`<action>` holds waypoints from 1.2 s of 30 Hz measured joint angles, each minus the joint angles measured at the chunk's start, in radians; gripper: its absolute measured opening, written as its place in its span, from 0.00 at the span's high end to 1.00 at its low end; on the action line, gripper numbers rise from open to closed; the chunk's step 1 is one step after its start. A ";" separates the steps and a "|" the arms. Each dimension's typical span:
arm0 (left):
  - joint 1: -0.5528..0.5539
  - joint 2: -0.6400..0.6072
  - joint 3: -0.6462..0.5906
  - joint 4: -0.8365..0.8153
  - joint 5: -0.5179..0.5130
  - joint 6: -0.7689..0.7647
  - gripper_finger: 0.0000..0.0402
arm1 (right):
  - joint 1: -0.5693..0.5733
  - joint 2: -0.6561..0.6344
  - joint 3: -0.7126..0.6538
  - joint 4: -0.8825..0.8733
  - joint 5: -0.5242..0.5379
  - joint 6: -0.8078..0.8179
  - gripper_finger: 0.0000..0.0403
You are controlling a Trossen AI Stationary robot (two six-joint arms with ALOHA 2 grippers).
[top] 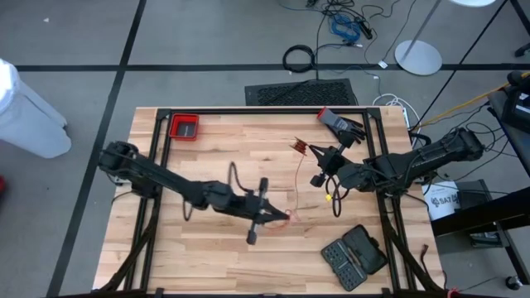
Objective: Coil cords
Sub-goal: Uncoil the red wire from the spool
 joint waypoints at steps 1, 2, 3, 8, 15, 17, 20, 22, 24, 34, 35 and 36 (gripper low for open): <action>0.002 0.024 0.014 -0.003 0.011 -0.001 1.00 | 0.000 0.000 0.000 0.003 -0.001 0.002 1.00; 0.004 0.048 0.028 -0.004 0.021 -0.001 1.00 | 0.000 0.000 0.000 0.007 -0.002 0.002 1.00; 0.006 0.071 0.039 -0.005 0.026 -0.001 1.00 | 0.000 0.000 0.000 0.010 -0.002 0.002 1.00; 0.020 0.160 0.068 -0.010 0.041 -0.006 1.00 | 0.000 0.000 0.000 0.041 -0.020 -0.010 1.00; 0.084 0.198 0.069 -0.099 0.041 -0.123 1.00 | 0.003 0.000 0.000 0.114 -0.087 -0.044 1.00; 0.100 0.198 0.069 -0.155 0.042 -0.137 1.00 | 0.008 0.000 0.000 0.119 -0.087 -0.047 1.00; 0.119 0.196 0.069 -0.211 0.041 -0.156 1.00 | 0.009 0.000 0.000 0.118 -0.087 -0.050 1.00; 0.126 0.195 0.069 -0.229 0.041 -0.156 1.00 | 0.009 0.000 0.000 0.118 -0.087 -0.050 1.00; 0.131 0.195 0.069 -0.244 0.035 -0.156 1.00 | 0.009 0.000 0.000 0.118 -0.087 -0.049 1.00; 0.147 0.194 0.054 -0.328 -0.044 -0.157 1.00 | 0.016 -0.022 0.000 0.185 -0.152 -0.046 1.00; 0.150 0.194 0.049 -0.328 -0.045 -0.157 1.00 | 0.018 -0.027 0.000 0.188 -0.159 -0.046 1.00; 0.152 0.194 0.045 -0.330 -0.045 -0.157 1.00 | 0.021 -0.032 0.000 0.190 -0.160 -0.046 1.00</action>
